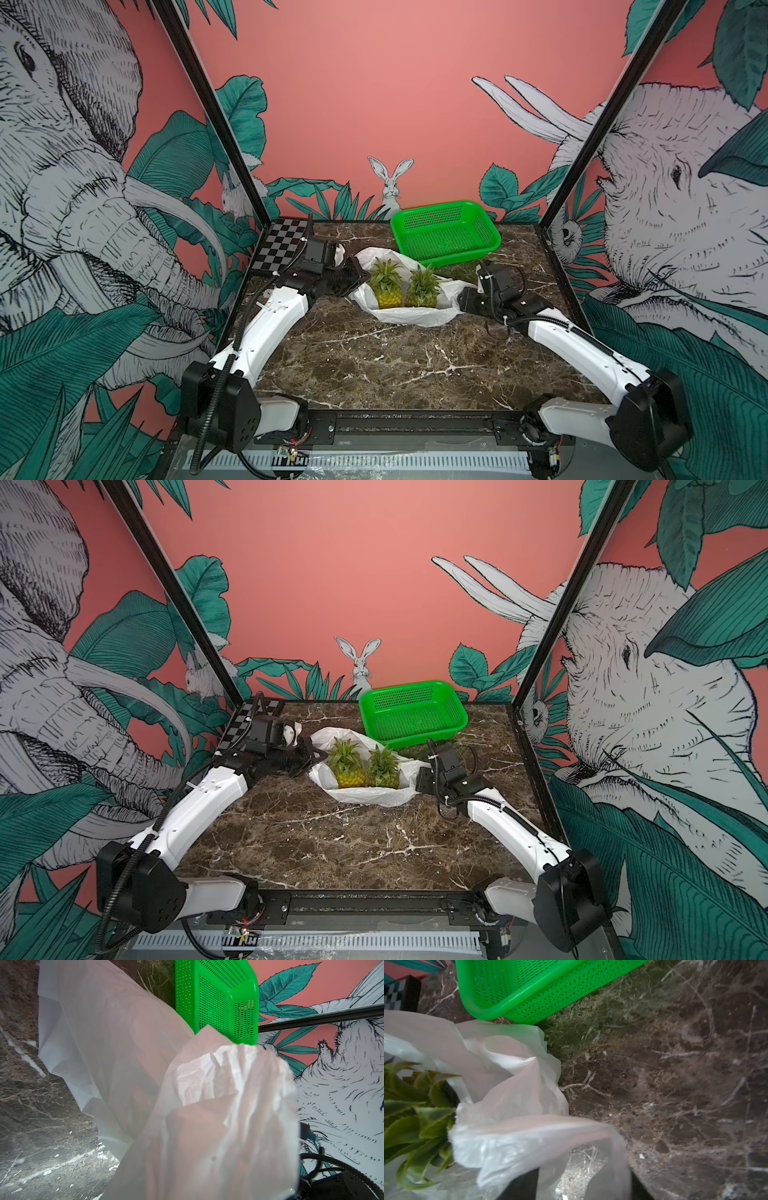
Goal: Place the pineapple into a plastic bag & tie a knot
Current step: Adjust the plastic bag at the center of the board.
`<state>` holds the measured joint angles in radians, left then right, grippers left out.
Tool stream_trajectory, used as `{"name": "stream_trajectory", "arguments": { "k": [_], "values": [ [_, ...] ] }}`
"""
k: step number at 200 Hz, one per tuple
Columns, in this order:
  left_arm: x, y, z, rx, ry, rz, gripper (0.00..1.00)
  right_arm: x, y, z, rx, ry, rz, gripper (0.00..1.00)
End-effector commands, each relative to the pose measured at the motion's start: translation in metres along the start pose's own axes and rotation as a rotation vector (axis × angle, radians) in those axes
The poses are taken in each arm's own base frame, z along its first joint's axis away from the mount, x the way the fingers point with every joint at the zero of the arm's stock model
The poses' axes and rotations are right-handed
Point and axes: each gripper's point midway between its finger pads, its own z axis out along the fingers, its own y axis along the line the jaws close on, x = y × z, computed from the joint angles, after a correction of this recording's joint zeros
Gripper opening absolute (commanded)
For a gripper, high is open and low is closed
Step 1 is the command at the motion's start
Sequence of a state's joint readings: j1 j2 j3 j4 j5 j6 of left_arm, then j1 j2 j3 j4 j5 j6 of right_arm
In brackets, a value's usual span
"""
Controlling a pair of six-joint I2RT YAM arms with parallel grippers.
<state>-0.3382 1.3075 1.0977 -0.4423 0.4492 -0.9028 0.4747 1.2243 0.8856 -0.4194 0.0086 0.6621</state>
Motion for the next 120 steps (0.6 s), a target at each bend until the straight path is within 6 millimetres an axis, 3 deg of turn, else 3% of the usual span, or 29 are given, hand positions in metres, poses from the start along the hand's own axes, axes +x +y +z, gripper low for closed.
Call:
{"name": "stream_trajectory", "arguments": {
  "k": [1, 7, 70, 120],
  "values": [
    [-0.002, 0.001, -0.002, 0.004, -0.011, 0.016, 0.00, -0.023, 0.005, -0.023, -0.034, -0.085, 0.021, 0.10],
    [-0.002, 0.000, -0.002, 0.004, -0.016, 0.020, 0.00, -0.026, 0.002, -0.030, -0.027, -0.099, 0.025, 0.00],
    [-0.017, -0.023, -0.023, 0.024, -0.073, 0.084, 0.00, -0.072, 0.010, -0.118, -0.044, -0.253, 0.020, 0.00],
    [-0.025, -0.035, -0.038, 0.036, -0.127, 0.103, 0.00, -0.100, 0.009, -0.165, 0.005, -0.340, 0.008, 0.00]
  ]
}}
